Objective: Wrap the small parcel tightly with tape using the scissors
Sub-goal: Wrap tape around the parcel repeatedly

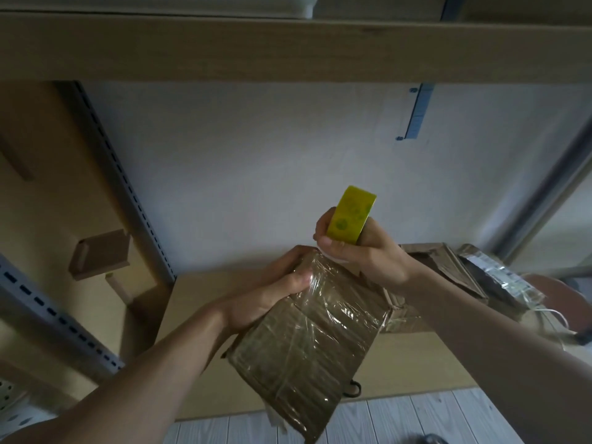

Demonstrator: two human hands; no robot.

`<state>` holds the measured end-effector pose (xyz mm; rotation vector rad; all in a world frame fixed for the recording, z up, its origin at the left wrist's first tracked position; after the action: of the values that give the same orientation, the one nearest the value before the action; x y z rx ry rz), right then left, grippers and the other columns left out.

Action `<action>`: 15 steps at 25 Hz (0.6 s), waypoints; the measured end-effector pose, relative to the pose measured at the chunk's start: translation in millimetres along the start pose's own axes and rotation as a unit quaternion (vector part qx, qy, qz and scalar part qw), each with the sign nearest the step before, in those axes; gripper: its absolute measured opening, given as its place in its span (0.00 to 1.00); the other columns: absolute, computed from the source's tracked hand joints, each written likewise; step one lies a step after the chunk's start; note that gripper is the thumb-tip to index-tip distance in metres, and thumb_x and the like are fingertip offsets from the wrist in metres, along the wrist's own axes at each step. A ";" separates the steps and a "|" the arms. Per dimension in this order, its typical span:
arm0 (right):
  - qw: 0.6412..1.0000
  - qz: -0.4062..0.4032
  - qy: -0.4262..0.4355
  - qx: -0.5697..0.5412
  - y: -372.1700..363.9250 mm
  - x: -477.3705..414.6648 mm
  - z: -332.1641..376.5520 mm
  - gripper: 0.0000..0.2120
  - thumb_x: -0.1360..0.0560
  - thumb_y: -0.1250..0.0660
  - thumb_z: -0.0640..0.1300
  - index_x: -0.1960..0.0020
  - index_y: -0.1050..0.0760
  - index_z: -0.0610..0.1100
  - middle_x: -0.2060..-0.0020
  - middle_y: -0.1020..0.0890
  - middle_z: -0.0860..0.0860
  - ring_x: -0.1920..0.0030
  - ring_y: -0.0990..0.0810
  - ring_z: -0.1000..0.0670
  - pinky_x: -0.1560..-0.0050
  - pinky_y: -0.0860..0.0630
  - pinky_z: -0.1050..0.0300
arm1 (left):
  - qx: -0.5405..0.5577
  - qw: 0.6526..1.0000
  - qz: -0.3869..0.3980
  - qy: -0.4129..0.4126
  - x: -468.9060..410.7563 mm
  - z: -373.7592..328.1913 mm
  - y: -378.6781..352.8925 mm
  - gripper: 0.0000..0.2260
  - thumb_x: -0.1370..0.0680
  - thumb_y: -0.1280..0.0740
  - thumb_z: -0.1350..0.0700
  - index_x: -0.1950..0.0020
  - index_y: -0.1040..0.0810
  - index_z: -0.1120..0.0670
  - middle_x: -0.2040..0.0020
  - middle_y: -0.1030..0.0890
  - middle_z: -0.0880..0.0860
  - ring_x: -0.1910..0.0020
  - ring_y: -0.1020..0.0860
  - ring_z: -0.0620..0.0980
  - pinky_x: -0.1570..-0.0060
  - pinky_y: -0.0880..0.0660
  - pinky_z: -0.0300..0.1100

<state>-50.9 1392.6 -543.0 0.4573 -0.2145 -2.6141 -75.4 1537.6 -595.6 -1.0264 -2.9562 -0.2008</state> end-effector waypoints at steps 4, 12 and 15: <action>0.999 -0.021 0.036 0.006 11.4 -0.2 9.8 0.05 0.20 0.37 0.35 0.50 0.29 0.31 0.57 0.24 0.40 0.53 0.24 0.44 0.49 0.25 0.56 | -0.022 0.998 -0.048 0.021 -3.2 5.6 16.1 0.20 0.23 0.35 0.38 0.34 0.27 0.45 0.39 0.20 0.51 0.37 0.21 0.53 0.33 0.29 0.62; 0.991 -0.014 0.086 0.102 20.0 -4.5 11.3 0.02 0.22 0.34 0.37 0.53 0.26 0.40 0.59 0.23 0.53 0.58 0.25 0.52 0.55 0.28 0.58 | -0.040 0.996 -0.074 0.018 -8.2 12.5 18.8 0.17 0.24 0.36 0.39 0.37 0.26 0.43 0.42 0.18 0.47 0.40 0.19 0.48 0.35 0.26 0.56; 0.991 -0.016 0.070 0.115 25.4 -5.2 2.6 0.03 0.22 0.34 0.38 0.53 0.26 0.38 0.60 0.24 0.50 0.58 0.25 0.51 0.55 0.28 0.57 | -0.030 0.997 -0.075 -0.004 -7.4 6.1 19.9 0.20 0.25 0.36 0.40 0.36 0.28 0.45 0.42 0.19 0.51 0.39 0.20 0.53 0.38 0.25 0.55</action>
<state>-36.7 1373.0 -533.3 0.7263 -0.4693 -2.5865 -57.1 1549.3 -599.7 -0.8106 -3.0537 -0.2902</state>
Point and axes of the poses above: each hand's wrist, its own x-axis away from the middle knuckle, its own y-axis out of the back of the hand, z = x × y, the point moved 6 cm from there along -x, towards the middle knuckle
